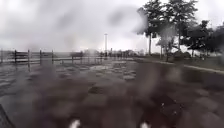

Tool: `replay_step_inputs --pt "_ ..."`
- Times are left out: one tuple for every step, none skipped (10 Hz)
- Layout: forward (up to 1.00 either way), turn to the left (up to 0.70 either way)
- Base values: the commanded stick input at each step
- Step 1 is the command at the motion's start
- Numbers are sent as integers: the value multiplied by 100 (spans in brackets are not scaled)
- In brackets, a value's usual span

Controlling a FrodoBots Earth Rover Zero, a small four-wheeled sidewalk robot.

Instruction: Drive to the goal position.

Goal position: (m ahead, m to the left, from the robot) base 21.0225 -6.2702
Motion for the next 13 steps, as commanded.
replay_step_inputs --pt "70 0" --pt "70 0" --pt "70 0" --pt "70 0" --pt "70 0" --pt "70 0" --pt "70 0" --pt "70 0" --pt "70 0" --pt "70 0" --pt "70 0" --pt "70 0" --pt "70 0"
